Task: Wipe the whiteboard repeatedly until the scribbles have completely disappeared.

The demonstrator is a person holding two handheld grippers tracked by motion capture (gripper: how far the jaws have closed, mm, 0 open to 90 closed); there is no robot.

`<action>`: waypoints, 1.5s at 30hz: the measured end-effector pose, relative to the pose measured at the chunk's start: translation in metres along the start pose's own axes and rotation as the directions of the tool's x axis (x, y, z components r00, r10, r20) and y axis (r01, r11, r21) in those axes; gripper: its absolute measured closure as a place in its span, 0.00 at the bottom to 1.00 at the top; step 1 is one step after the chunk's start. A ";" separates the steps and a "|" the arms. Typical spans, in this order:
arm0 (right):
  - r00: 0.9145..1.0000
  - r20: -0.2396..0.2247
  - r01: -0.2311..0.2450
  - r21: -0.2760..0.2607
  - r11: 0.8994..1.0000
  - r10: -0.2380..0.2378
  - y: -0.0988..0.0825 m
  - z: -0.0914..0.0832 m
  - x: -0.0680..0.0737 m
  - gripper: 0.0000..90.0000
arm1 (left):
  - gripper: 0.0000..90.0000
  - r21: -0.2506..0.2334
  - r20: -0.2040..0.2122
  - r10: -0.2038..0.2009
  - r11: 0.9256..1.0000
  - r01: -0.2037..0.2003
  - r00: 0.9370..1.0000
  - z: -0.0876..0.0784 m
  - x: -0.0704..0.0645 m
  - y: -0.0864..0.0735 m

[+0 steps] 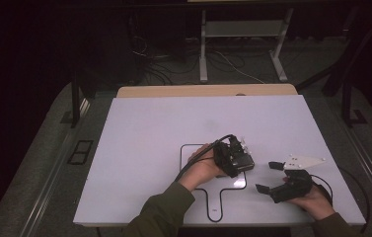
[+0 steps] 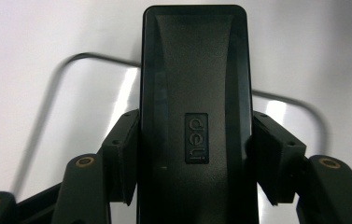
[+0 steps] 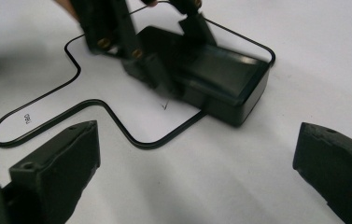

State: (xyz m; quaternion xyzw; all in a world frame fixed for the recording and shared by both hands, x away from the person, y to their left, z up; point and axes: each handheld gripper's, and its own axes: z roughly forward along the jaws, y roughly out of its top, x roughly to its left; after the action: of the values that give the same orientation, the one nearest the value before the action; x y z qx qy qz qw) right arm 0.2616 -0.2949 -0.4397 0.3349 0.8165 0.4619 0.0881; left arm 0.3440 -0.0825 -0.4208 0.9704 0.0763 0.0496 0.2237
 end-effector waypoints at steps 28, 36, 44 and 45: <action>1.000 0.007 0.009 -0.005 1.000 -0.009 0.000 -0.001 0.001 0.00 | 0.44 -0.017 -0.013 -0.007 1.000 0.006 1.000 0.000 -0.001 -0.003; 1.000 0.004 0.002 -0.005 1.000 -0.002 0.000 -0.002 0.001 0.00 | 0.43 -0.022 -0.045 -0.032 0.999 0.031 0.998 -0.002 0.011 -0.008; 1.000 0.001 -0.004 -0.002 1.000 0.004 0.000 -0.002 0.001 0.00 | 0.43 -0.053 0.019 -0.041 0.998 0.042 0.999 -0.008 0.007 -0.012; 1.000 0.001 -0.003 -0.003 1.000 0.003 0.000 -0.002 0.001 0.00 | 0.43 -0.064 0.019 -0.053 0.996 0.054 0.998 -0.009 0.006 -0.013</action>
State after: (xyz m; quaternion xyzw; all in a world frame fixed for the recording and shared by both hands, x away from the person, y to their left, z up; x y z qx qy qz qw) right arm 0.2602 -0.2957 -0.4384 0.3365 0.8151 0.4632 0.0885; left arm 0.3468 -0.0658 -0.4179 0.9606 0.0989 0.0376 0.2569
